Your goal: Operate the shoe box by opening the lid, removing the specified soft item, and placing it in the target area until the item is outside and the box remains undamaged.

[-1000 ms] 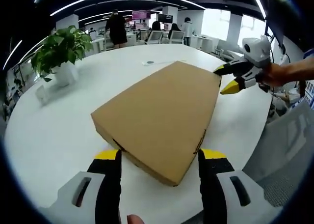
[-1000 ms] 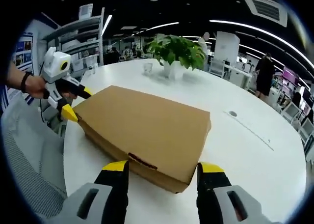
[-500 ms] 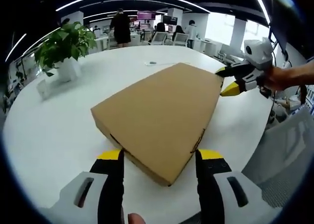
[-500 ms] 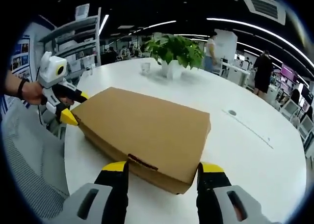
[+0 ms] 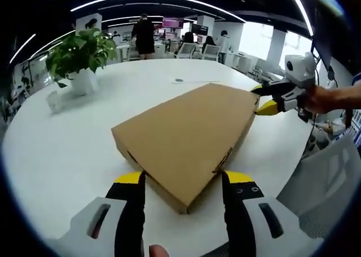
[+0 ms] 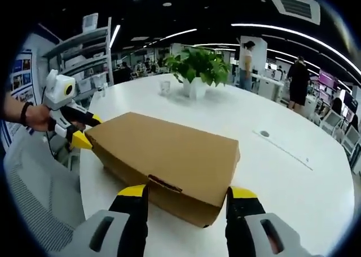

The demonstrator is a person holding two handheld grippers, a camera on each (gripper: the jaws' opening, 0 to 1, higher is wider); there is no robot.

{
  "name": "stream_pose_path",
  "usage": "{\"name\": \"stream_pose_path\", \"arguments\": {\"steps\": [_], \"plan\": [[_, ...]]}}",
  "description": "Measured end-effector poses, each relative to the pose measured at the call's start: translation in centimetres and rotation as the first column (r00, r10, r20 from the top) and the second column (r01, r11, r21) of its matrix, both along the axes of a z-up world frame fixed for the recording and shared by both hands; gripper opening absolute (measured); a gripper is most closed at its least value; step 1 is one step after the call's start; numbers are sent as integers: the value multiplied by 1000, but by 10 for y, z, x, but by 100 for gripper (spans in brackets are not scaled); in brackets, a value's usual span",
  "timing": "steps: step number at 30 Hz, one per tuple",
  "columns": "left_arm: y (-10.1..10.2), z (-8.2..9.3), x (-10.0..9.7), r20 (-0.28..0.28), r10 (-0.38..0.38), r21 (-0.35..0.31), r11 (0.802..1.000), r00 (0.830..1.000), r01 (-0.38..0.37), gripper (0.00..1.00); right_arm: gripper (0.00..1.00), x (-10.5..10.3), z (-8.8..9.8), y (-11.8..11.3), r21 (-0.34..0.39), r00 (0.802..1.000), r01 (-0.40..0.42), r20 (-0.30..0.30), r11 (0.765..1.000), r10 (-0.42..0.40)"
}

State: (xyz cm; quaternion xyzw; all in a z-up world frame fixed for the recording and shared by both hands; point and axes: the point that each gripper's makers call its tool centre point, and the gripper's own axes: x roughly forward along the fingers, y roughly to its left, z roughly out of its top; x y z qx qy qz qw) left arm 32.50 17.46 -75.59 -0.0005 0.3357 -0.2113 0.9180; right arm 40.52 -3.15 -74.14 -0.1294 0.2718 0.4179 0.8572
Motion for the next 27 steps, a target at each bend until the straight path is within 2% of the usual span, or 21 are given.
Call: {"name": "stream_pose_path", "arguments": {"steps": [5,24,27], "plan": [[1,11,1,26,15,-9,1000,1000,-15,55,53,1,8,1,22,1000,10,1,1000,-10],[3,31,5,81,-34,24,999,996,32,56,52,12,42,5,116,999,47,10,992,-48],[4,36,6,94,-39,9,999,995,38,58,52,15,47,7,127,998,55,4,990,-56]]}}
